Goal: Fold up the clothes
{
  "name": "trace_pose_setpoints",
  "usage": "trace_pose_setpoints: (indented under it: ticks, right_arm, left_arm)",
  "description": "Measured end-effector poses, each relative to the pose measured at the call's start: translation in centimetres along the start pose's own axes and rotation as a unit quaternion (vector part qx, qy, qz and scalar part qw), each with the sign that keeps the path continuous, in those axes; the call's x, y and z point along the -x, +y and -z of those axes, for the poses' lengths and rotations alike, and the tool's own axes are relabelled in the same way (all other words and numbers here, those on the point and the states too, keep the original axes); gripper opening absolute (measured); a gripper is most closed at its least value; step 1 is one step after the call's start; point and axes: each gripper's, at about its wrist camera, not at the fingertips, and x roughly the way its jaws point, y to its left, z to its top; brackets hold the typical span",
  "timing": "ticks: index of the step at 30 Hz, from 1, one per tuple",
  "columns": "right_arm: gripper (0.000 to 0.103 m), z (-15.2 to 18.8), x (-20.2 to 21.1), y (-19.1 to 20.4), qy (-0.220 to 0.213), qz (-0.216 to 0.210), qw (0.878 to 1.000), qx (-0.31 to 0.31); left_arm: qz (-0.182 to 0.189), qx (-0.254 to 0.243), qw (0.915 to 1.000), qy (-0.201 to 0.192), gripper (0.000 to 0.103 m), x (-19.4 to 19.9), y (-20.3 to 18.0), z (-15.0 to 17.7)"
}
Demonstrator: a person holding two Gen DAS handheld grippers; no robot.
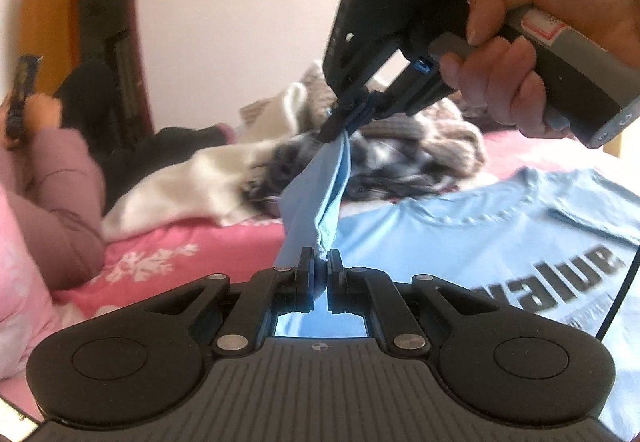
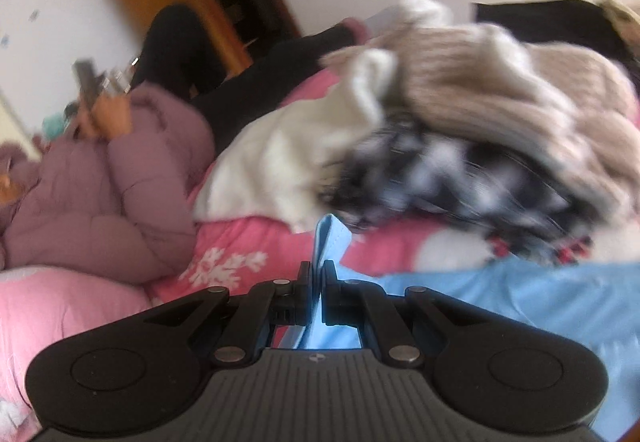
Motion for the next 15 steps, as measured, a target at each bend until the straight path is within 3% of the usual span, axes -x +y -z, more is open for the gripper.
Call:
trace_pose_setpoints:
  ticks: [8,15]
  right_arm:
    - [0.003,3.8,-0.2,-6.9,0.007,0.043,0.995,-0.089]
    - [0.003,6.4,-1.3,-11.3,0.021,0.041,0.988,-0.147]
  left_arm:
    - [0.049,-0.022,0.9981,0.032,0.003,0.0,-2.1,1.3]
    - [0.083,-0.024,0.9945,0.059,0.006,0.4,-2.6,1.9]
